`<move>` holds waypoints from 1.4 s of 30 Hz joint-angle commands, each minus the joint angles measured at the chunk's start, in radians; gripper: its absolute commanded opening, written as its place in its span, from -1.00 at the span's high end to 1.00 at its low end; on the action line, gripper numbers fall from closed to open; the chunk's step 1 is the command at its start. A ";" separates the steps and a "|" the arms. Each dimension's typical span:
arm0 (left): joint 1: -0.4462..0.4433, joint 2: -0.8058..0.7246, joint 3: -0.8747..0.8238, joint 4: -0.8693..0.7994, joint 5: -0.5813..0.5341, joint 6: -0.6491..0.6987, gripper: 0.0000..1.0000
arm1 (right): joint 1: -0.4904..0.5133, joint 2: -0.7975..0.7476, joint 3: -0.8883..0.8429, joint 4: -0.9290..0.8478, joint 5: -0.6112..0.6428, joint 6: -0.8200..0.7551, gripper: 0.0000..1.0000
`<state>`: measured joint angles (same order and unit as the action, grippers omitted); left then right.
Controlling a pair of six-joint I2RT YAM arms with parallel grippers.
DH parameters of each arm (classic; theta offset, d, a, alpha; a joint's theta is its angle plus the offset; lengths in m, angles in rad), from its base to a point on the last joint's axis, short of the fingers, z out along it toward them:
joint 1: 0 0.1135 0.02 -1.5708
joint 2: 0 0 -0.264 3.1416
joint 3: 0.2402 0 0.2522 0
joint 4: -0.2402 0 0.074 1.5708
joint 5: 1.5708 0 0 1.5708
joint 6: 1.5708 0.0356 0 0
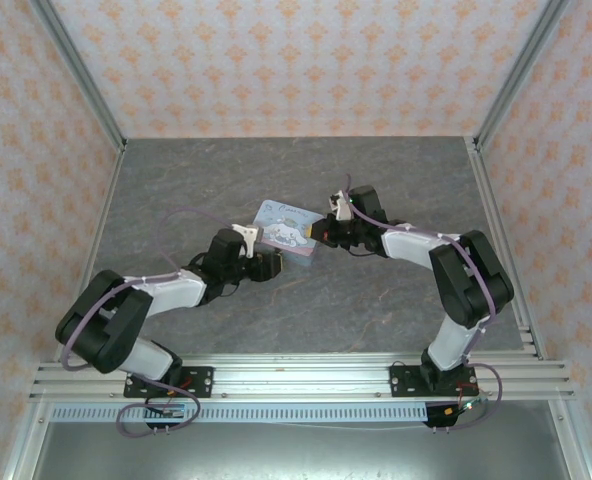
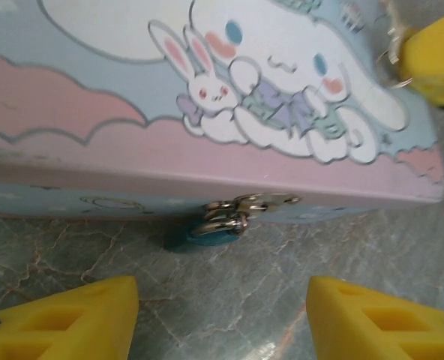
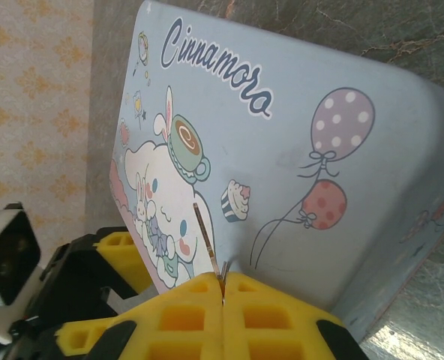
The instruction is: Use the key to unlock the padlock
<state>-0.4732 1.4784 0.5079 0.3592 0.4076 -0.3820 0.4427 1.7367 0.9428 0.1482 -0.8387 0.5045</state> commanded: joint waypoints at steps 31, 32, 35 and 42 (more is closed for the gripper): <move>-0.081 0.229 0.126 0.090 -0.135 0.006 0.01 | 0.005 0.057 0.040 -0.070 0.009 -0.053 1.00; -0.080 0.232 0.129 0.090 -0.136 0.006 0.02 | 0.006 0.057 0.040 -0.070 0.009 -0.053 1.00; -0.082 0.239 0.133 0.089 -0.136 0.003 0.11 | 0.008 0.058 0.041 -0.067 0.006 -0.052 1.00; -0.090 0.252 0.142 0.084 -0.148 -0.007 0.33 | 0.008 0.048 0.034 -0.046 0.009 -0.042 1.00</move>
<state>-0.5480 1.7027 0.6258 0.4286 0.2634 -0.3756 0.4427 1.7599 0.9802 0.1215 -0.8539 0.4709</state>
